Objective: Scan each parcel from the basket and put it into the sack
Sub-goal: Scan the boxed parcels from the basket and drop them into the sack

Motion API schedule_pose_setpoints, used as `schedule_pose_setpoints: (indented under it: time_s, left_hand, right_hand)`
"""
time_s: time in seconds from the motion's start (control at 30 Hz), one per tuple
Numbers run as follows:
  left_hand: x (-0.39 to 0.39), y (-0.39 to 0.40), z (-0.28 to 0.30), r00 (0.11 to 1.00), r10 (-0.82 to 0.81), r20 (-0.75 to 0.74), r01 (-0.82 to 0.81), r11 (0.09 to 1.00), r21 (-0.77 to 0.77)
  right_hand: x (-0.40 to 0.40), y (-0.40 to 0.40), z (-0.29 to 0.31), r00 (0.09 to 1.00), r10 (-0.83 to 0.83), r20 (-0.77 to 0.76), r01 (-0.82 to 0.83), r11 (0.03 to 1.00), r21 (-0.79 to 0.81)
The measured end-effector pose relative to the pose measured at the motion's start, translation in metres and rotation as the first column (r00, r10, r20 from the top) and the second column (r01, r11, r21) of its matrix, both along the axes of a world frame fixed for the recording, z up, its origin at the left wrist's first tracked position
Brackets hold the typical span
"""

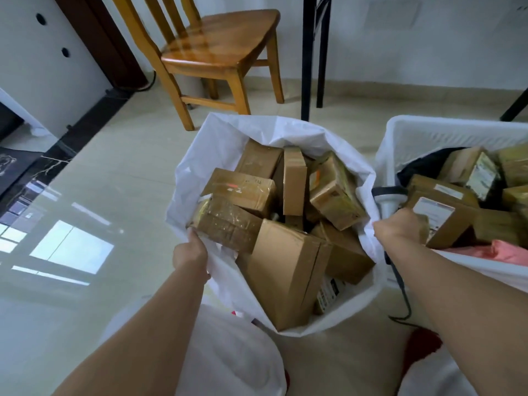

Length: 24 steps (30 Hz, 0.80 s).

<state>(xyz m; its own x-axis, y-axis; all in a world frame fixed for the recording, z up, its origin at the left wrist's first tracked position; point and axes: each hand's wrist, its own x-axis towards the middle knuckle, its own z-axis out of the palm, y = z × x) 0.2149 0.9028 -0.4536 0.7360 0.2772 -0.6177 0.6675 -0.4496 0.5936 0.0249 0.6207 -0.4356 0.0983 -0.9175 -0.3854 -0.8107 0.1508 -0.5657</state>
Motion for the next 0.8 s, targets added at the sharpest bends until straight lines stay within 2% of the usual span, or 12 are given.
schedule_pose_setpoints:
  time_s: [0.1,0.2,0.27,0.37,0.47,0.53,0.6,0.63,0.73,0.8]
  left_hand:
    - [-0.003,0.000,0.001,0.990,-0.144,-0.009,0.144,0.986,0.089]
    - [0.008,0.002,0.021,0.956,-0.281,0.086,0.244,0.923,0.297]
    - [0.019,-0.003,0.047,0.934,-0.295,0.201,0.210,0.910,0.357]
    - [0.044,-0.014,0.084,0.889,-0.336,0.312,0.211,0.904,0.373]
    - [0.058,-0.018,0.098,0.799,-0.431,0.420,0.210,0.854,0.477]
    - [0.049,-0.007,0.088,0.758,-0.557,0.340,0.291,0.755,0.588]
    - [0.037,0.011,0.071,0.749,-0.643,0.160,0.424,0.651,0.629]
    - [0.033,0.018,0.067,0.754,-0.650,0.100,0.460,0.630,0.626]
    - [0.031,0.030,0.065,0.783,-0.613,0.109,0.439,0.667,0.602]
    - [0.026,0.036,0.063,0.798,-0.595,0.095,0.439,0.683,0.583]
  right_hand:
    - [-0.002,-0.005,0.001,1.000,0.025,0.005,-0.025,1.000,-0.003]
    - [-0.002,-0.013,0.014,0.999,0.010,0.048,-0.010,1.000,0.003]
    - [0.005,-0.026,0.033,0.991,-0.034,0.133,0.036,0.999,-0.013]
    - [0.027,-0.048,0.073,0.965,-0.011,0.263,0.040,0.993,-0.108]
    - [0.040,-0.055,0.101,0.932,0.027,0.363,0.055,0.975,-0.213]
    - [0.033,-0.053,0.098,0.953,0.048,0.299,0.020,0.975,-0.220]
    - [0.018,-0.050,0.083,0.983,0.078,0.164,-0.051,0.985,-0.165]
    - [0.012,-0.051,0.076,0.988,0.063,0.141,-0.043,0.989,-0.139]
    - [0.002,-0.057,0.065,0.987,-0.022,0.158,0.042,0.992,-0.122]
    - [-0.001,-0.055,0.061,0.989,-0.023,0.144,0.040,0.992,-0.117]
